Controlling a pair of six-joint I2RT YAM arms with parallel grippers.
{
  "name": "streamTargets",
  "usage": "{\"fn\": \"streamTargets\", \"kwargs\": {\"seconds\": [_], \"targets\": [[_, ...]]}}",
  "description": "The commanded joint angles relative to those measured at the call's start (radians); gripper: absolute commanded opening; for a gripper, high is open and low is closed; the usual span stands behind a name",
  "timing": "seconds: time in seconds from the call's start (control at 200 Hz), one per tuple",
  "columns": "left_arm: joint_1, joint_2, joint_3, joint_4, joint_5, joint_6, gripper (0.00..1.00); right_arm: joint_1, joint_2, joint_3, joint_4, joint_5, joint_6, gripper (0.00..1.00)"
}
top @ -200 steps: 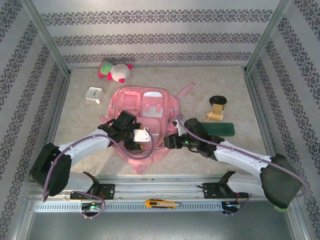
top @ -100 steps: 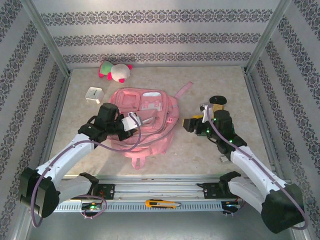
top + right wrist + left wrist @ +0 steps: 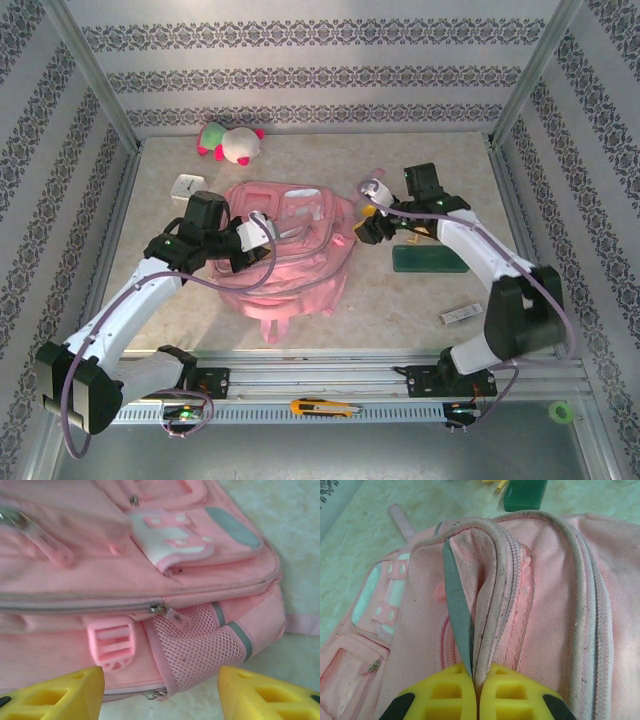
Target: Pack books, pencil case, and school supplies into a backpack
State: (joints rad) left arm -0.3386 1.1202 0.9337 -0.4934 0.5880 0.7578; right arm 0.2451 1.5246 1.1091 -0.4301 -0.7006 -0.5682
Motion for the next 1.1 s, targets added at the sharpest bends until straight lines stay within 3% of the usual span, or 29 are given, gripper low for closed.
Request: {"fn": "streamTargets", "kwargs": {"seconds": [0.0, 0.245, 0.47, 0.715, 0.929, 1.099], "targets": [[0.016, -0.013, 0.066, 0.055, 0.081, 0.074, 0.00, 0.015, 0.096, 0.094, -0.129, -0.023, -0.266, 0.61], [0.021, 0.018, 0.093, 0.029, 0.100, 0.093, 0.00, 0.035, 0.341, 0.346, -0.391, -0.115, -0.457, 0.62], [0.036, 0.032, 0.116, 0.061, 0.137, 0.048, 0.00, 0.066, 0.499, 0.504, -0.546, -0.135, -0.492, 0.61], [0.045, 0.035, 0.111, 0.084, 0.159, 0.029, 0.00, 0.074, 0.578, 0.626, -0.694, -0.168, -0.521, 0.58], [0.047, 0.040, 0.088, 0.124, 0.152, 0.017, 0.00, 0.067, 0.590, 0.689, -0.855, -0.373, -0.558, 0.48], [0.046, 0.015, 0.054, 0.174, 0.162, -0.011, 0.00, 0.068, 0.611, 0.711, -0.859, -0.360, -0.442, 0.45]]}}
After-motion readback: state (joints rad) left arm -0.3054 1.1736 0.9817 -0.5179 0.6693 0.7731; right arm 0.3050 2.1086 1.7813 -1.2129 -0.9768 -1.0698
